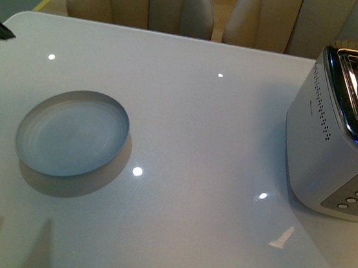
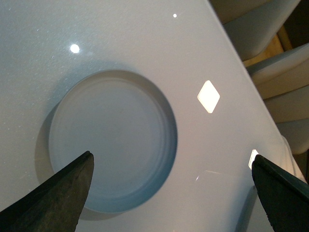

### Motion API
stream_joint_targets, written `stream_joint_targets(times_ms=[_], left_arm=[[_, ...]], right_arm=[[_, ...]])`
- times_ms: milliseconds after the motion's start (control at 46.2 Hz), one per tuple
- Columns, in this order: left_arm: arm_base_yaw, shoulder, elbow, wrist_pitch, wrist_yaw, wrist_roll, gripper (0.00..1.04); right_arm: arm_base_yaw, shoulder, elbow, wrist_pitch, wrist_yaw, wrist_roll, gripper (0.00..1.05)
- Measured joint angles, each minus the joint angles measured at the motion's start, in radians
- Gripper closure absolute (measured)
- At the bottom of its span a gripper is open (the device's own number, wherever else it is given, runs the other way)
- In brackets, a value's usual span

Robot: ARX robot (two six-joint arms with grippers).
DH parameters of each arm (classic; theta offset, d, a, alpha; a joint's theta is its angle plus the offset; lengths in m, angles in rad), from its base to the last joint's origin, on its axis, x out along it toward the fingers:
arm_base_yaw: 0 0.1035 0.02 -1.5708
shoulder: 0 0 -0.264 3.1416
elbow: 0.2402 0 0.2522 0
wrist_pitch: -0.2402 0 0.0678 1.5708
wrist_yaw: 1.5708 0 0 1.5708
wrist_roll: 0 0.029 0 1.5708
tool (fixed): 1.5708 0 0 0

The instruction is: Left arm holds plate, right arm toasts bread

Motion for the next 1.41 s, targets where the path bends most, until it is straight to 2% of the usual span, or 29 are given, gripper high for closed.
stream_joint_targets(times_ms=[108,281,455,498,520,541,606,693,888,909,1278,1343,1407], left_arm=[[-0.052,-0.145,0.004,-0.112,-0.037,-0.001,0.07],[-0.194,-0.301,0.116,-0.315,-0.101,0.02,0.07],[-0.304,-0.339,0.247,-0.375,-0.167,0.006,0.07],[-0.334,-0.346,0.219,-0.259,-0.275,0.071,0.13],[-0.351,-0.357,0.176,-0.135,-0.361,0.167,0.18],[-0.36,-0.367,0.144,-0.06,-0.408,0.231,0.22],[-0.353,-0.428,0.016,0.157,-0.473,0.461,0.36],[-0.307,-0.519,-0.113,0.253,-0.447,0.67,0.56],[-0.218,-0.667,-0.315,0.278,-0.362,0.764,1.0],[-0.213,-0.679,-0.326,0.278,-0.356,0.764,1.02],[-0.127,-0.905,-0.484,0.214,-0.271,0.775,1.02],[-0.084,-0.942,-0.499,0.192,-0.204,0.776,1.02],[-0.047,-0.983,-0.515,0.167,-0.196,0.777,1.02]], right_arm=[[0.0,0.0,0.0,0.0,0.0,0.0,0.09],[0.0,0.0,0.0,0.0,0.0,0.0,0.09],[0.0,0.0,0.0,0.0,0.0,0.0,0.09],[0.0,0.0,0.0,0.0,0.0,0.0,0.09],[0.0,0.0,0.0,0.0,0.0,0.0,0.09],[0.0,0.0,0.0,0.0,-0.001,0.0,0.09],[0.0,0.0,0.0,0.0,0.0,0.0,0.09],[0.0,0.0,0.0,0.0,0.0,0.0,0.09],[0.0,0.0,0.0,0.0,0.0,0.0,0.09],[0.0,0.0,0.0,0.0,0.0,0.0,0.09],[0.0,0.0,0.0,0.0,0.0,0.0,0.09],[0.0,0.0,0.0,0.0,0.0,0.0,0.09],[0.0,0.0,0.0,0.0,0.0,0.0,0.09]])
